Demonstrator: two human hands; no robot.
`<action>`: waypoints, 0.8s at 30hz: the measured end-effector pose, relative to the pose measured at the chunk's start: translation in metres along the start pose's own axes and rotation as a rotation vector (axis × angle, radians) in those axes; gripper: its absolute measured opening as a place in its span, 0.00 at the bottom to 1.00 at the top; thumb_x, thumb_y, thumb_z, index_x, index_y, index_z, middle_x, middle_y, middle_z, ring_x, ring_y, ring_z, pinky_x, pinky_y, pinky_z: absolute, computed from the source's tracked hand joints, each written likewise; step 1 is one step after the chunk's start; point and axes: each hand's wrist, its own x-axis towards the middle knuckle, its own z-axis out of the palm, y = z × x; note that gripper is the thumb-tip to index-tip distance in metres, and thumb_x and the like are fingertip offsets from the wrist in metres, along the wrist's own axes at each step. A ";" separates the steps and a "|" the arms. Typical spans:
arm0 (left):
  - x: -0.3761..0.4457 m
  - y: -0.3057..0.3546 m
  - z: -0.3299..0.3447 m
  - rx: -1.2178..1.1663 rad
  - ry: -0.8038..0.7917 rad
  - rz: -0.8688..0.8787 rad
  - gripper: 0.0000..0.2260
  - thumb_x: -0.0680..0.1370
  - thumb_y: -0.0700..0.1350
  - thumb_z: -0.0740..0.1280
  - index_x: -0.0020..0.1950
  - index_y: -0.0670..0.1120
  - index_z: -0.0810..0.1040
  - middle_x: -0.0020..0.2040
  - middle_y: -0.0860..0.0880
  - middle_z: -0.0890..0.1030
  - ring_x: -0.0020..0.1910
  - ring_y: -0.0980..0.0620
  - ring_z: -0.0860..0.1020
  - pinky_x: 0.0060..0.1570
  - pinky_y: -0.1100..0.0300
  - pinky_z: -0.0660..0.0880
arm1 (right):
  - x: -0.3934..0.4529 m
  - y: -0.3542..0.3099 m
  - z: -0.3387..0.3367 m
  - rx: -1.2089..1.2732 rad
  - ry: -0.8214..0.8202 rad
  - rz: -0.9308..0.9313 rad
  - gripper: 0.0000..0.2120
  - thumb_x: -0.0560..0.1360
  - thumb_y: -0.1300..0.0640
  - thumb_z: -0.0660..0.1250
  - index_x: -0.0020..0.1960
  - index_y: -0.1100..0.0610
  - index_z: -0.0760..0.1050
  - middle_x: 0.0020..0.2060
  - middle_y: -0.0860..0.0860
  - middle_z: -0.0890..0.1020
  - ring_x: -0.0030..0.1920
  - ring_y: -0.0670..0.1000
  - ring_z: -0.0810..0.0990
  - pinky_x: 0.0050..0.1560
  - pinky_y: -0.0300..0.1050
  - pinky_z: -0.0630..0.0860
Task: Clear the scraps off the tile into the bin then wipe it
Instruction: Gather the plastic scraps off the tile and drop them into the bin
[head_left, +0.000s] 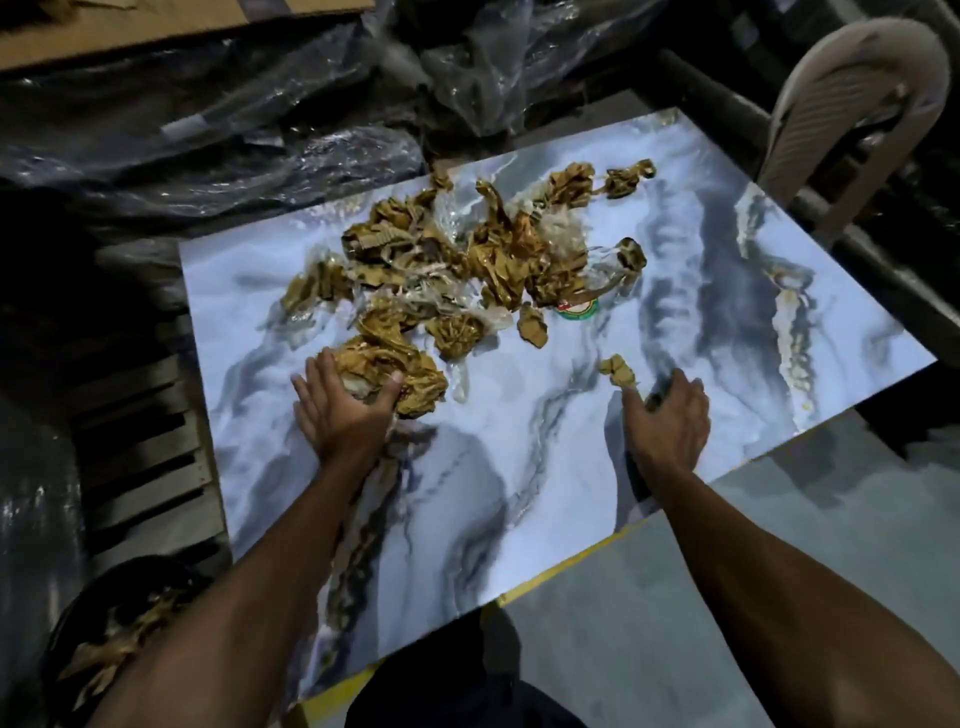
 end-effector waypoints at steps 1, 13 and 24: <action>0.002 0.002 0.004 0.019 -0.004 0.038 0.42 0.72 0.64 0.68 0.79 0.48 0.55 0.80 0.47 0.54 0.79 0.47 0.47 0.76 0.47 0.45 | 0.003 -0.007 0.007 -0.009 -0.006 -0.015 0.32 0.75 0.43 0.62 0.73 0.59 0.64 0.72 0.61 0.66 0.73 0.61 0.61 0.72 0.57 0.57; 0.000 0.030 0.045 0.036 -0.148 0.301 0.42 0.70 0.71 0.56 0.76 0.46 0.61 0.75 0.41 0.65 0.75 0.40 0.61 0.71 0.41 0.61 | -0.007 -0.091 0.068 0.141 -0.216 -0.274 0.28 0.79 0.45 0.53 0.76 0.53 0.62 0.74 0.54 0.66 0.76 0.55 0.60 0.77 0.56 0.47; -0.013 0.052 0.071 -0.290 0.042 0.098 0.36 0.75 0.66 0.52 0.77 0.47 0.59 0.76 0.43 0.62 0.75 0.44 0.61 0.71 0.42 0.61 | 0.099 -0.086 0.033 0.427 0.033 -0.219 0.25 0.75 0.50 0.57 0.68 0.61 0.72 0.62 0.59 0.76 0.64 0.58 0.72 0.65 0.45 0.65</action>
